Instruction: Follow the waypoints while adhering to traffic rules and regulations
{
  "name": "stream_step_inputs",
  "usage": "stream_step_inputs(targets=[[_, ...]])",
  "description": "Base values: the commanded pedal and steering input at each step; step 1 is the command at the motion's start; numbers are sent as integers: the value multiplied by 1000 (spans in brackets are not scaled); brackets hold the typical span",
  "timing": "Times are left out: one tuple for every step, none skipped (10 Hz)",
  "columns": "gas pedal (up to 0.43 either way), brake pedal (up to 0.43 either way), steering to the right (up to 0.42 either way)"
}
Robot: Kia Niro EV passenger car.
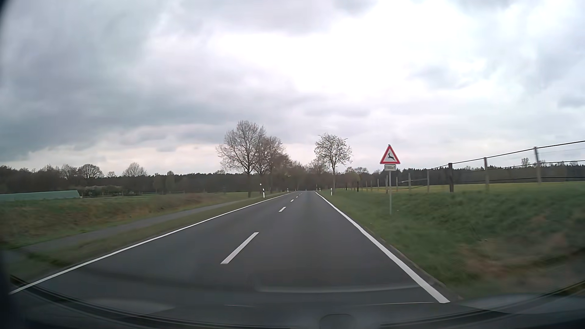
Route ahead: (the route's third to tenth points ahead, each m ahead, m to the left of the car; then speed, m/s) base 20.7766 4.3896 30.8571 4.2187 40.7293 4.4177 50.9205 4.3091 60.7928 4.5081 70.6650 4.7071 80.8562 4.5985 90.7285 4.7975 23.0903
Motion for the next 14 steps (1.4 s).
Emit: stream_step_inputs(targets=[[87,0,-3],[98,0,-3],[118,0,-4],[118,0,-4],[118,0,-4],[118,0,-5],[118,6,-4],[118,0,-5],[110,6,-5],[110,0,-4],[98,0,-5],[79,0,-4],[67,0,-3],[67,0,-3]])
